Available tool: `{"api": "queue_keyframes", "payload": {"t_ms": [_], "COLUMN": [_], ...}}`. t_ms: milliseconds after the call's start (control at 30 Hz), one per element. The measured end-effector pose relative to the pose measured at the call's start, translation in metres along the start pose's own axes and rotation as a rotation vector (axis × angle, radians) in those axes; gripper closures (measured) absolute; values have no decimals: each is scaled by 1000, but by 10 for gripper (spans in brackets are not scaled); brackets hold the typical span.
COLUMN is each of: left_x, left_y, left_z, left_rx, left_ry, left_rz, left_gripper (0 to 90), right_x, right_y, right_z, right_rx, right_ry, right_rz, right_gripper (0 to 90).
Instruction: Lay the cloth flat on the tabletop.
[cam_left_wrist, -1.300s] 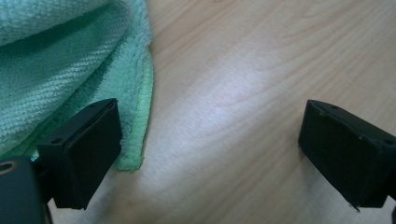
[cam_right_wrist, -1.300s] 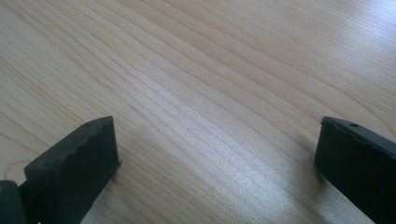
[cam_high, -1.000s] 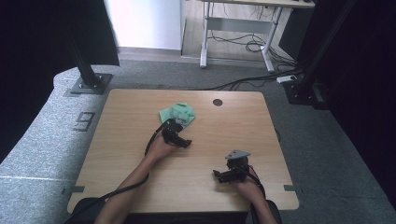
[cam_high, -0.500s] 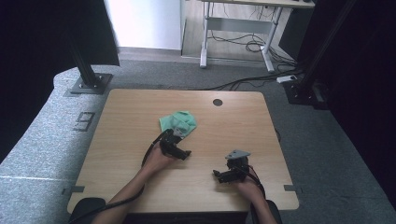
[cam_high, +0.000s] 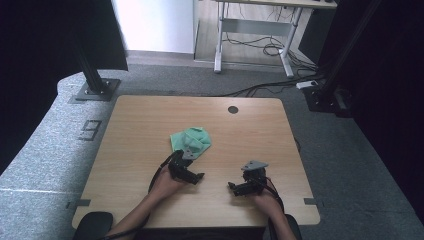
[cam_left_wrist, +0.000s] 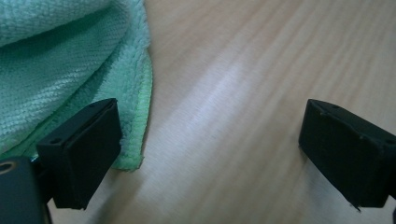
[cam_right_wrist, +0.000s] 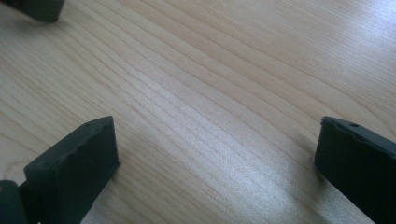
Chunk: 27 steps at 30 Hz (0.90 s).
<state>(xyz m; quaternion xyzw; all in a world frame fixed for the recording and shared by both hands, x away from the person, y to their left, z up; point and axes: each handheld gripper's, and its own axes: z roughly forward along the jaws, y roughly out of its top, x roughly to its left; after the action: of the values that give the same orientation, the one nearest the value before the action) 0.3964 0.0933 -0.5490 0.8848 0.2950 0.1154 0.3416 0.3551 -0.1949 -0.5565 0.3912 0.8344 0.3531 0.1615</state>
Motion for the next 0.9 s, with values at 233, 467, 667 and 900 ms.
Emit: {"api": "queue_keyframes", "payload": {"t_ms": [233,467,667,900], "left_x": [-18,-27,-24,-7], "left_y": [-11,-17,-10,33], "left_z": [-10,-16,-21,-47], "left_rx": [1,2,-4,-72], "left_ry": [0,-3,-32,9], "left_rz": [-1,2,-13,10], "left_gripper": [62,63,111,146], "right_x": [0,0,0,0], "right_y": [0,0,0,0], "right_z": [0,0,0,0], "right_rx": [0,0,0,0], "right_ry": [0,0,0,0], "right_rz": [0,-1,0,-1], "right_gripper": [0,0,0,0]}}
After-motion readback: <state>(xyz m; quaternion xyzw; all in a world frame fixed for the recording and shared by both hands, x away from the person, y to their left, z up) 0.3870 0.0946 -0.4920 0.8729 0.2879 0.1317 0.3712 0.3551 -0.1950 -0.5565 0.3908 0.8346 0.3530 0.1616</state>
